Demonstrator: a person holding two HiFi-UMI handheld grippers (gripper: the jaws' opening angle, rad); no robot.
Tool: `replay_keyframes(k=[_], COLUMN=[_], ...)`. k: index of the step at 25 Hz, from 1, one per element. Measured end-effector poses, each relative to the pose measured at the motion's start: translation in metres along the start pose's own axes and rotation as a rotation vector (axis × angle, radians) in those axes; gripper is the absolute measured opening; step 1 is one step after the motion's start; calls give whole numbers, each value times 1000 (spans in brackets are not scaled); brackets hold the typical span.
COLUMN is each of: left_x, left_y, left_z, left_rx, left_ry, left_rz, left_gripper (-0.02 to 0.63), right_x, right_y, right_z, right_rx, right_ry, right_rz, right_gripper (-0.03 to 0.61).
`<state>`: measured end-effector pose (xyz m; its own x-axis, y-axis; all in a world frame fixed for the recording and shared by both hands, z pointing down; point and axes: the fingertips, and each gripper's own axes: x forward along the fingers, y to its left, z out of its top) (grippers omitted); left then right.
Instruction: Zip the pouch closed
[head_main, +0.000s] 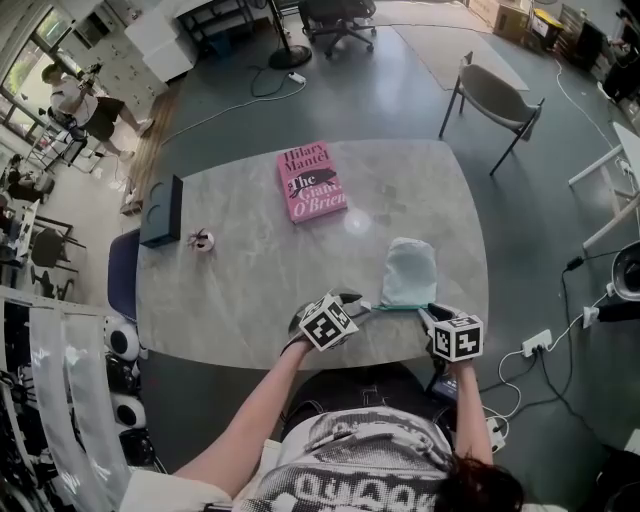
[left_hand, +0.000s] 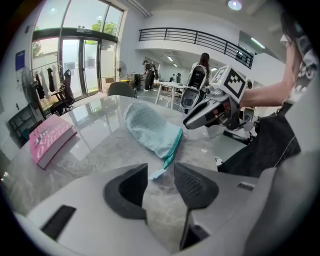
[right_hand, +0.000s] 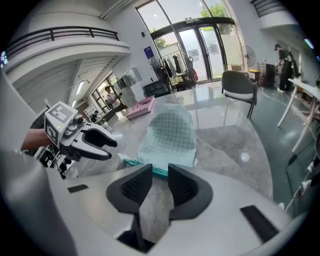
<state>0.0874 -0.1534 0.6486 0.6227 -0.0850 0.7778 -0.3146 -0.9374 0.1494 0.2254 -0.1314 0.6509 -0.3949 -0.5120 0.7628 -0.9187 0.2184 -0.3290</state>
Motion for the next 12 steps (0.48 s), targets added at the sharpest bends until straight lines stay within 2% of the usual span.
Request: replay_keyframes(k=[4, 12], left_x=[-9, -57], left_y=[-3, -18], left_z=[9, 20], left_rx=[-74, -306], left_ry=[-56, -279], left_rz=[61, 234], left_gripper=[157, 101], right_x=[-11, -29], right_y=[13, 57], right_z=[20, 45], right_rx=[-38, -140], right_ry=[-75, -158], right_rz=[52, 191], right_gripper=[100, 100])
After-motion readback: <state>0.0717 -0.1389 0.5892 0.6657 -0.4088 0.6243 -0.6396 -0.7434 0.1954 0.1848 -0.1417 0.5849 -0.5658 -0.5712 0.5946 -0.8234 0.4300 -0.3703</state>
